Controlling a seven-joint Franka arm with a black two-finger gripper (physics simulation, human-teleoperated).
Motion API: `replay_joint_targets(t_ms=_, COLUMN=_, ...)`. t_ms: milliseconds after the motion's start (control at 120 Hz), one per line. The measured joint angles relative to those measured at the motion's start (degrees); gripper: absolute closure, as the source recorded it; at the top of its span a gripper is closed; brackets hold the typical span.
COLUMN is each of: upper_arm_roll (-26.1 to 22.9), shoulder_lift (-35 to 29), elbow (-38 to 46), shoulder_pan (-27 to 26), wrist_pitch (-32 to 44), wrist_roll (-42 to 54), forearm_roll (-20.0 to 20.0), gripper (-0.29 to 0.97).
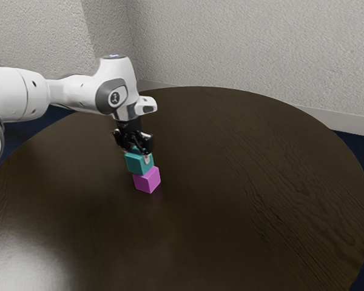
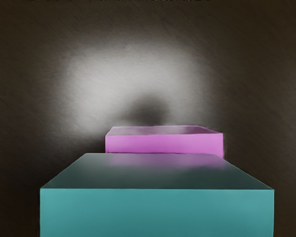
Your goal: Pick up the blue block with one arm, and put the blue block on the pink block with one arm
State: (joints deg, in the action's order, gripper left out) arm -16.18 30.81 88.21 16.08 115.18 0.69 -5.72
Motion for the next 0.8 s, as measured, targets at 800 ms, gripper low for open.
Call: replay_joint_targets(t_ms=800, upper_arm_roll=0.01, shoulder_lift=0.63, elbow=-1.26, shoulder_pan=-0.42, wrist_pitch=-0.11, wrist_roll=0.43, forearm_roll=0.33, gripper=0.35)
